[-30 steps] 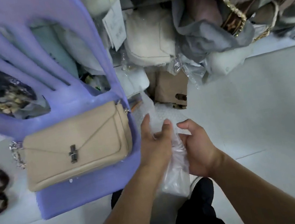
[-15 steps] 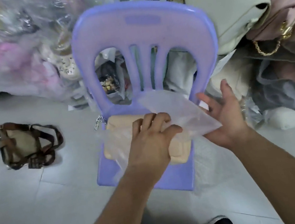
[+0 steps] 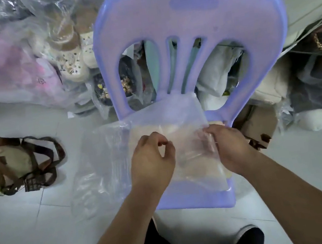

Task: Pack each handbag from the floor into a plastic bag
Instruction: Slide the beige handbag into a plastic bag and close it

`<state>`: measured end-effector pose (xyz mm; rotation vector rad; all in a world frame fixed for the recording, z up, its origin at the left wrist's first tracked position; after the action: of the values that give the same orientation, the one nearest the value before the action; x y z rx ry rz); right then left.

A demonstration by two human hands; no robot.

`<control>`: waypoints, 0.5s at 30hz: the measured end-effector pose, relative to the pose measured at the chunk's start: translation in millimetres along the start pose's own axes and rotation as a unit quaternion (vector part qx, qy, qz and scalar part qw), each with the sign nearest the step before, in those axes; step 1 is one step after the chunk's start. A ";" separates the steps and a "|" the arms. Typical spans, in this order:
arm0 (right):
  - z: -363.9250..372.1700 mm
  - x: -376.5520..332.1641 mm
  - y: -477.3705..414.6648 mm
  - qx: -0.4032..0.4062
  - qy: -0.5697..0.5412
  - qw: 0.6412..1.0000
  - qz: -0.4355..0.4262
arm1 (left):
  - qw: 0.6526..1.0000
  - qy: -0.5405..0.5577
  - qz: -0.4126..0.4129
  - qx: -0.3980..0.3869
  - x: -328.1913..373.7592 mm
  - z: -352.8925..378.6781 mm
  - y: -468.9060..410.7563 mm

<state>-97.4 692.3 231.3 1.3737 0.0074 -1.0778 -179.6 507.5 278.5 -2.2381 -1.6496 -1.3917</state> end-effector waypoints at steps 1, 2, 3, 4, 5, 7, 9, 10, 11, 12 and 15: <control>6.7 3.3 -0.6 -0.006 -0.012 1.000 0.010 | 1.000 0.016 -0.005 -0.026 0.1 4.4 -5.9; 12.9 6.9 -1.2 -0.004 -0.014 1.000 0.019 | 0.999 0.025 -0.009 -0.048 1.1 8.5 -11.2; 19.9 10.2 -1.6 -0.006 -0.009 1.000 0.026 | 0.997 0.037 -0.013 -0.067 2.1 12.6 -15.8; 27.1 13.8 -2.3 -0.015 -0.005 1.000 0.027 | 0.995 0.054 -0.016 -0.083 2.5 16.1 -20.3; 35.4 16.4 -3.0 -0.033 -0.007 0.999 0.026 | 0.992 0.072 -0.019 -0.097 3.0 18.0 -24.1; 47.4 21.9 -5.3 -0.053 -0.013 0.998 0.024 | 0.988 0.104 -0.027 -0.112 1.9 19.1 -30.7; 53.3 23.9 -5.9 -0.058 -0.022 0.998 0.024 | 0.984 0.131 -0.040 -0.111 -2.3 16.2 -35.6; 56.4 23.7 -5.6 -0.068 -0.028 0.997 0.023 | 0.983 0.146 -0.043 -0.105 -4.8 14.3 -36.9; 59.1 22.7 -4.1 -0.077 -0.038 0.996 0.023 | 0.981 0.158 -0.044 -0.100 -7.9 12.8 -37.3; 60.3 22.8 -2.1 -0.082 -0.056 0.995 0.024 | 0.980 0.168 -0.042 -0.095 -10.7 12.0 -37.5; 62.5 24.1 4.5 -0.093 -0.105 0.990 0.031 | 0.982 0.171 -0.040 -0.075 -18.9 9.9 -35.8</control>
<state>-116.7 628.4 238.0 1.0821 -0.0867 -1.1346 -202.0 513.9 243.9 -1.8746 -1.5788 -1.8526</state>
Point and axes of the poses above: each hand's wrist, its own y-axis away from the middle knuckle, its own z-axis out of the palm, x = y × z, the point moved 6 cm from there along -y, towards the middle knuckle, and after that the axes turned 15 degrees about -x, right-handed, at the moved point
